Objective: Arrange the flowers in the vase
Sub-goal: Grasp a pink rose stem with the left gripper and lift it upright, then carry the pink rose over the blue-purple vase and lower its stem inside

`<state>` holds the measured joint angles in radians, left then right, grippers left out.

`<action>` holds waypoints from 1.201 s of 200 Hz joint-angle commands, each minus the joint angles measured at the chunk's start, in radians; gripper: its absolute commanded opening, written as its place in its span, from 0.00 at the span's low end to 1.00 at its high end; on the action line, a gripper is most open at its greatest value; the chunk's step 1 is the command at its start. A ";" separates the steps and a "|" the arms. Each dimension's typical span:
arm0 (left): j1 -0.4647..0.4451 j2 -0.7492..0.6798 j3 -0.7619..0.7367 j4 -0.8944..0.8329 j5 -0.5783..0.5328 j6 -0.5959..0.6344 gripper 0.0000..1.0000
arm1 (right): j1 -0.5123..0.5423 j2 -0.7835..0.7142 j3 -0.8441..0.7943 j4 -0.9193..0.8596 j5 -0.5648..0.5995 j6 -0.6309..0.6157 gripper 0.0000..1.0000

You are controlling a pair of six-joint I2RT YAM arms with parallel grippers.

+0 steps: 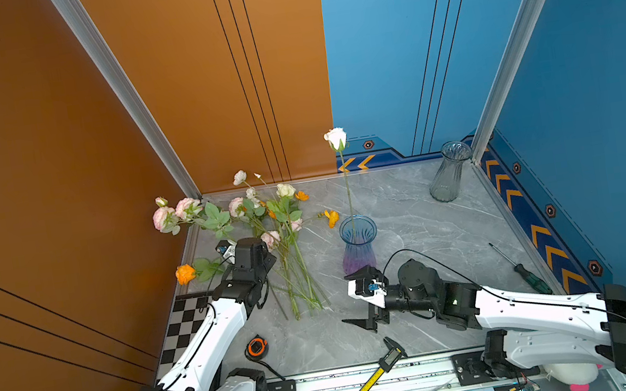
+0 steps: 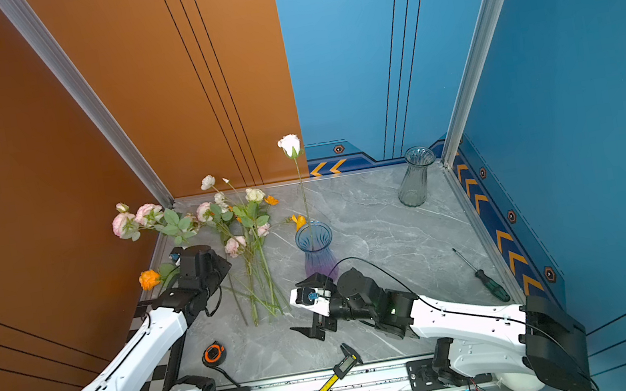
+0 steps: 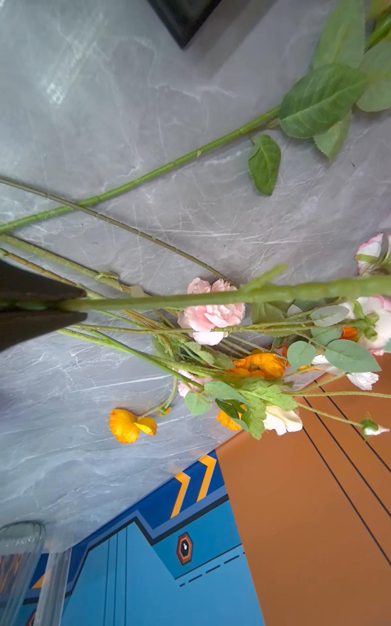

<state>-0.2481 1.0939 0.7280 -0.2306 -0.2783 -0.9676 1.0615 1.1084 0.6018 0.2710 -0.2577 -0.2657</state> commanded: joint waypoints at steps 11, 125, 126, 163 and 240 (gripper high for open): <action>-0.090 -0.036 0.085 -0.039 -0.122 0.137 0.00 | 0.003 -0.028 0.008 0.011 0.028 -0.002 1.00; -0.530 0.050 0.429 0.253 -0.405 0.755 0.00 | -0.121 -0.328 -0.179 0.216 0.144 0.119 1.00; -0.530 0.052 0.434 0.256 -0.402 0.758 0.00 | -0.123 -0.331 -0.181 0.219 0.147 0.121 1.00; -0.575 0.103 0.520 0.402 -0.340 0.805 0.00 | -0.197 -0.387 -0.210 0.237 0.213 0.192 1.00; -0.613 0.200 0.500 0.775 -0.214 0.811 0.00 | -0.233 -0.367 -0.206 0.238 0.191 0.226 1.00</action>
<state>-0.8455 1.2579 1.2270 0.3546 -0.5629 -0.1951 0.8371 0.7338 0.3985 0.4885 -0.0807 -0.0658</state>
